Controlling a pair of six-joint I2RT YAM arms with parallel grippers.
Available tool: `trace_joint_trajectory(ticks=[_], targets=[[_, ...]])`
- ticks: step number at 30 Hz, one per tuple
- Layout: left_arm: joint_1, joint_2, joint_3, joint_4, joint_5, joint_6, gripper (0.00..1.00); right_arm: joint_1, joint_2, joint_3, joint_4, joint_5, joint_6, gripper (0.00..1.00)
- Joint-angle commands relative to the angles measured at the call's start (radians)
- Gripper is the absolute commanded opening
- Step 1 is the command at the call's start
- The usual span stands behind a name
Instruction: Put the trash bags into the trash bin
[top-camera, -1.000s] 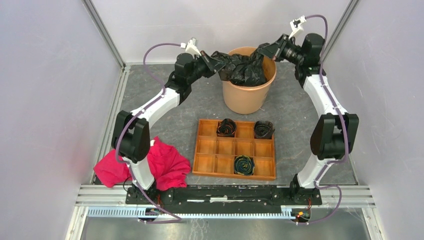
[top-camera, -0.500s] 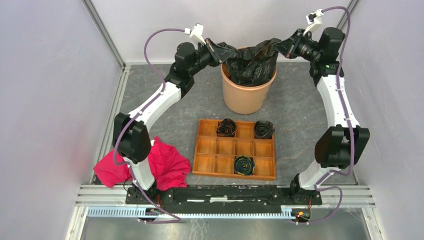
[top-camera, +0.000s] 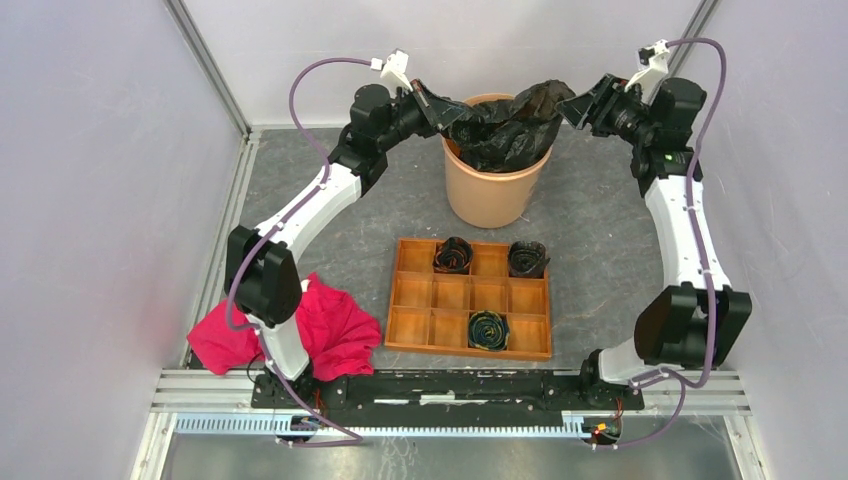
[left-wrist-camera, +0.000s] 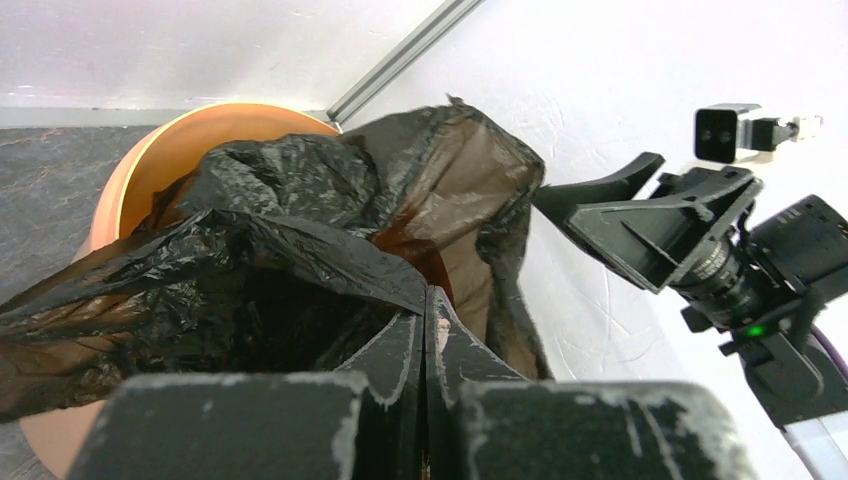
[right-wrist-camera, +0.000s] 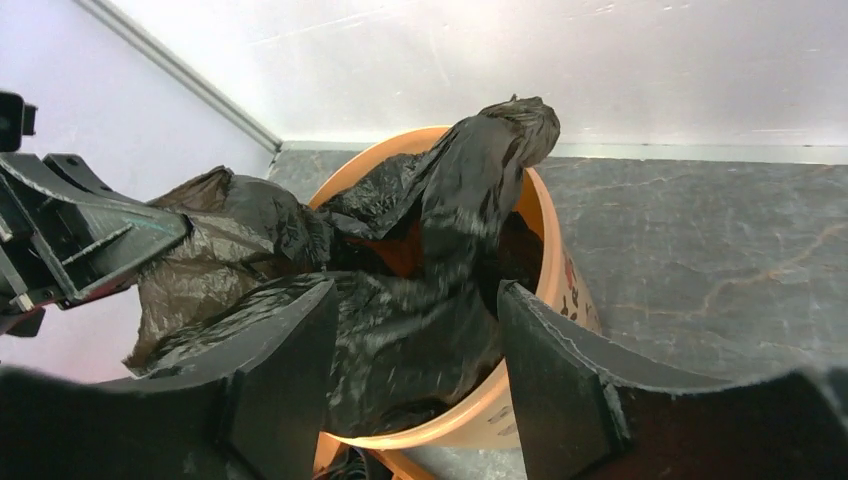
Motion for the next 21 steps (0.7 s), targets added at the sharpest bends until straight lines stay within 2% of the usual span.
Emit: trace_joint_trajectory(ticks=[1,7,13,15,18,19,21], targets=[[0.002,-0.022,0.046,0.008,0.008,0.015,0.02,0.007,-0.117,0.003,-0.054,0.154,0.01,0.7],[0.002,0.003,0.047,0.064,0.038,-0.04,0.02,0.041,-0.237,-0.092,-0.069,0.164,0.015,0.73],[0.002,-0.002,0.041,0.068,0.044,-0.041,0.02,0.284,-0.288,-0.237,0.063,0.182,0.039,0.79],[0.003,-0.005,0.033,0.069,0.039,-0.042,0.02,0.333,-0.261,-0.275,0.121,0.182,0.076,0.7],[0.002,-0.011,0.023,0.076,0.035,-0.048,0.02,0.366,-0.231,-0.322,0.193,0.211,0.121,0.44],[0.003,-0.011,0.021,0.078,0.032,-0.046,0.02,0.37,-0.227,-0.34,0.209,0.234,0.13,0.38],[0.004,-0.009,0.021,0.072,0.025,-0.039,0.02,0.381,-0.218,-0.369,0.25,0.282,0.141,0.35]])
